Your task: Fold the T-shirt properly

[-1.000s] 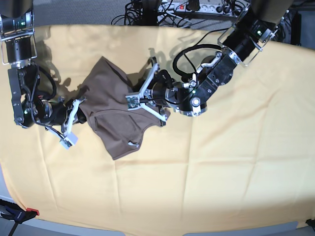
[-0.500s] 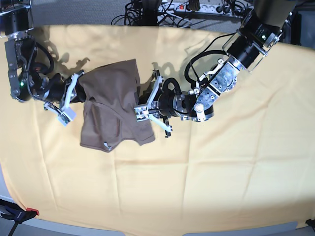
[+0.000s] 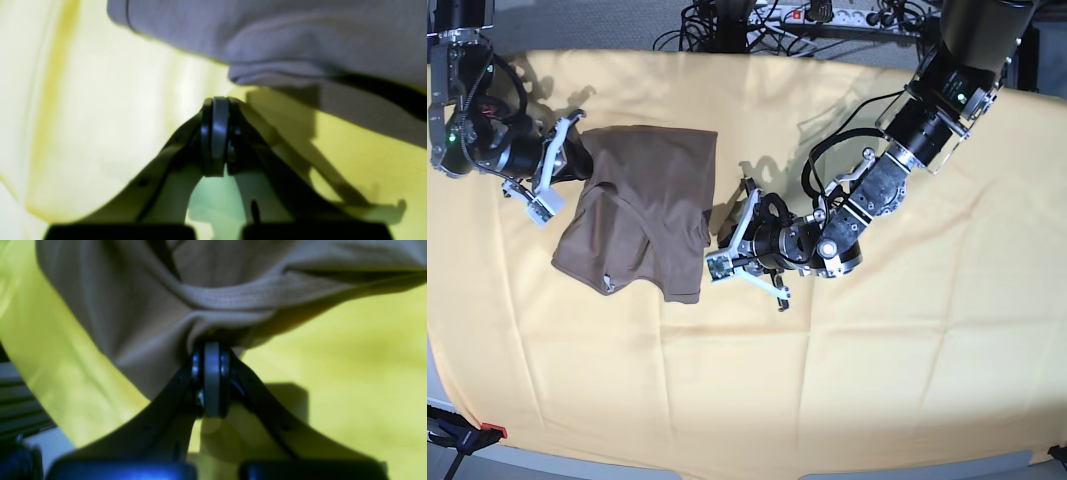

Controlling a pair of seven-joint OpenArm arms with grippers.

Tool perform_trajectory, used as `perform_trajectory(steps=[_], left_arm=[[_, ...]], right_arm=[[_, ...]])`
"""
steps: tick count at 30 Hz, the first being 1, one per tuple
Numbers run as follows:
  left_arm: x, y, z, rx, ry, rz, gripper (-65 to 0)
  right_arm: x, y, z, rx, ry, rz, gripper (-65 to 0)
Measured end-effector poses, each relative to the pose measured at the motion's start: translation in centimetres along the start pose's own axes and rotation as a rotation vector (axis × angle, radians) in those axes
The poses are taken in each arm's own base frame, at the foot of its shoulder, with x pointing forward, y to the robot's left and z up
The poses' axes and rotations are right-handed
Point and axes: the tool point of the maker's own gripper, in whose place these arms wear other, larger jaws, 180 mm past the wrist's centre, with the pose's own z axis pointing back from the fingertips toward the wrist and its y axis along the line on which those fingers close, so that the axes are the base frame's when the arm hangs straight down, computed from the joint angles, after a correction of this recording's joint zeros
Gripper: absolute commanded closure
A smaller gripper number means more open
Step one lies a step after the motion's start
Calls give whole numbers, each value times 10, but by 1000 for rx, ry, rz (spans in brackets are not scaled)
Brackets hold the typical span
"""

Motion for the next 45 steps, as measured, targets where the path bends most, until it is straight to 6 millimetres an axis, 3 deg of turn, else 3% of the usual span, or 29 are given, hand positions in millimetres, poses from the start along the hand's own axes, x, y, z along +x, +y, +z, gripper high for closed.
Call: perform_trajectory(steps=[4,6,10,14,18,22,25,35,42,45], left_arm=[[-3,14,16,-1,0,139,0],[5,20,29,-38,-65,228,0],[35,31,66,-134,-234,316,0],[36,30,86,-163,-293,382,0],[14,-2,91,-214,-280,440,0],[12,-30,105,-233,-307,428,0],[0,-48,117,-216,-288,429,0],[-64,-134,165,-194,-84,463,0],[-90,-190,214,-175,22,598,0],[-119,-222,228,-203,141,706,0]], right_arm=[[27,-20,29,-42,-152,-70,0],[40,-23,42,-33,-236,-113,0],[49,-23,62,9,-322,-191,0],[49,-23,79,32,-364,-237,0],[26,-25,86,8,-308,-273,0],[6,-30,102,-52,-284,-306,0],[-1,-21,116,-87,-259,-279,0],[-36,21,154,-166,-95,-206,0],[-96,60,158,-132,56,-361,0],[-124,84,161,-104,133,-445,0]])
